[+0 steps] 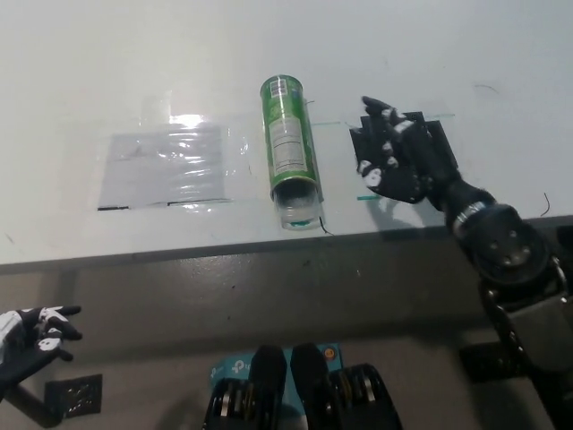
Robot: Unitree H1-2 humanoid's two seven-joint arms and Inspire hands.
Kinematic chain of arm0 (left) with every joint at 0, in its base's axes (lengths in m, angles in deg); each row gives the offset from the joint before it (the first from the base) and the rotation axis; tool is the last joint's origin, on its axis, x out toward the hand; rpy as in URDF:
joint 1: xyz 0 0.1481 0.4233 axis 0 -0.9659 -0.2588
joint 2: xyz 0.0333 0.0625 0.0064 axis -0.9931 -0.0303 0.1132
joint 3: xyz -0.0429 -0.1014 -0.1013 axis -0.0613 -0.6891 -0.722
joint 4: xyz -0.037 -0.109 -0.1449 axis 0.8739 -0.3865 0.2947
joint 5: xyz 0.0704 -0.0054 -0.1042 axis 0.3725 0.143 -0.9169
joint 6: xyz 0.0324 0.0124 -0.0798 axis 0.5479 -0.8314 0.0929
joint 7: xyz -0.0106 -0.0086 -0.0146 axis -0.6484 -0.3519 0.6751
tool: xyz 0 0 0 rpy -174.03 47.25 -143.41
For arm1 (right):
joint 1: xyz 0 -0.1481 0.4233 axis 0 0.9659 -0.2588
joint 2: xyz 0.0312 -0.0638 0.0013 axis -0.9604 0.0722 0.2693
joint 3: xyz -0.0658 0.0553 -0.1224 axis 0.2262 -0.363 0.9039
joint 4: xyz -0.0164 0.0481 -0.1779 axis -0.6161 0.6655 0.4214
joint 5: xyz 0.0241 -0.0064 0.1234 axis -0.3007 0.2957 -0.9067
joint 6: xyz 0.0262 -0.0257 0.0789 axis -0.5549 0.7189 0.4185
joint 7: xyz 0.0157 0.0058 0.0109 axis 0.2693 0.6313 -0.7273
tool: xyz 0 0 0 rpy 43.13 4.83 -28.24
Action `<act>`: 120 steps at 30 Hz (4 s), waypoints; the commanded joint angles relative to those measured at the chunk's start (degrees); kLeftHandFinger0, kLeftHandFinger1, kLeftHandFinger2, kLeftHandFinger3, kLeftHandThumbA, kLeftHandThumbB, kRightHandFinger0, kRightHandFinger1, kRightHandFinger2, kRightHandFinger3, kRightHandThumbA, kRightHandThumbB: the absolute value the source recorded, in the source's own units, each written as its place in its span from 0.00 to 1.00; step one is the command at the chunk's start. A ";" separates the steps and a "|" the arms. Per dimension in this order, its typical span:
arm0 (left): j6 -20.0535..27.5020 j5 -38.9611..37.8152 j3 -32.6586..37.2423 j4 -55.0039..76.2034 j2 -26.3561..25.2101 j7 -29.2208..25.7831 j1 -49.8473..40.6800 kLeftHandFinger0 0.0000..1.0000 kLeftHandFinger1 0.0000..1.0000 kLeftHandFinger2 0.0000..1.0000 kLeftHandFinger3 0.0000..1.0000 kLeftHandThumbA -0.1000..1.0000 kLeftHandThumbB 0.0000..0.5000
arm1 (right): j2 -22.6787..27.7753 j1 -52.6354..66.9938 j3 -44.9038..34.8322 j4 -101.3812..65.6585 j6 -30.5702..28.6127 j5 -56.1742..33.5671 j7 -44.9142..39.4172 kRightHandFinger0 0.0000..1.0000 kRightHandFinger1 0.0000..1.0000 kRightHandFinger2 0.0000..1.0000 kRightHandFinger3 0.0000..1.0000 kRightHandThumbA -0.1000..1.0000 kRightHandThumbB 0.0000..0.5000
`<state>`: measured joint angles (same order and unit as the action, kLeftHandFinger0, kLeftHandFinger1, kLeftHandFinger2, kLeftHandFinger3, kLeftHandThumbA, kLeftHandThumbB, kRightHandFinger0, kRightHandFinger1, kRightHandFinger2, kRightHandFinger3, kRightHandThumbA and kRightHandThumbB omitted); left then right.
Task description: The robot uses its right hand finger to pull out the chips tray kept inside a container in the middle of the desk
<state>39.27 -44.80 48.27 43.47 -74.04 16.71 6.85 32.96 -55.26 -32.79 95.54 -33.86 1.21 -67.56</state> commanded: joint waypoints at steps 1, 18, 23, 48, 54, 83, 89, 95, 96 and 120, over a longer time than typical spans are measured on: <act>-0.57 0.04 -0.82 2.27 -3.64 1.08 1.37 0.55 0.66 0.83 1.00 0.29 0.00 | -0.73 -5.66 2.43 2.53 -7.88 4.69 -0.80 0.00 0.15 1.00 1.00 0.35 0.40; -0.57 0.79 -0.04 1.81 -4.63 1.27 2.09 0.60 0.68 0.81 1.00 0.29 0.00 | -1.68 -6.68 9.55 8.00 -16.38 14.18 -0.51 0.00 0.00 0.71 1.00 0.00 0.55; -0.57 0.41 -0.23 1.67 -5.66 1.12 2.62 0.59 0.68 0.82 1.00 0.28 0.00 | -1.18 -6.16 9.08 9.26 -19.29 15.07 -0.08 0.00 0.00 0.73 0.93 0.00 0.53; -0.57 0.60 -0.18 1.80 -7.19 1.32 4.66 0.59 0.69 0.83 1.00 0.24 0.00 | -2.52 -1.66 9.26 11.59 -21.60 18.02 -0.96 0.00 0.00 0.80 0.85 0.00 0.50; -0.57 0.43 -0.41 1.48 -6.94 1.32 5.01 0.59 0.68 0.83 1.00 0.22 0.00 | -3.44 -1.91 9.26 13.40 -23.84 18.91 0.01 0.00 0.00 0.80 0.84 0.00 0.53; -0.57 0.53 -0.89 1.63 -8.24 1.75 6.71 0.61 0.70 0.82 0.99 0.21 0.00 | -0.86 4.23 8.79 12.97 -22.58 21.35 -2.00 0.11 0.23 0.86 0.94 0.00 0.42; -0.57 0.16 -1.08 1.46 -8.11 1.53 7.06 0.60 0.69 0.83 0.99 0.21 0.00 | -2.57 5.52 10.47 13.23 -24.25 22.16 -1.98 0.00 0.01 0.92 0.96 0.00 0.40; -0.56 0.26 -1.02 0.93 -7.98 1.97 7.54 0.58 0.67 0.81 0.98 0.21 0.00 | -3.06 6.81 10.88 11.05 -24.16 22.54 -1.96 0.00 0.00 0.92 0.96 0.00 0.40; -0.56 0.59 -0.98 0.99 -8.01 1.99 7.53 0.58 0.67 0.81 0.98 0.21 0.00 | -3.03 7.25 10.82 10.13 -23.61 22.65 -2.06 0.00 0.00 0.92 0.95 0.00 0.40; -0.57 0.03 -0.66 0.25 -7.13 1.48 6.43 0.60 0.69 0.81 0.96 0.20 0.00 | 0.18 16.95 7.09 -3.32 -17.92 19.43 -6.24 0.00 0.00 0.93 0.98 0.00 0.36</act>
<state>39.09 -44.39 48.55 43.45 -79.94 18.11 13.03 32.60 -38.74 -24.60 95.04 -53.72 21.97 -71.71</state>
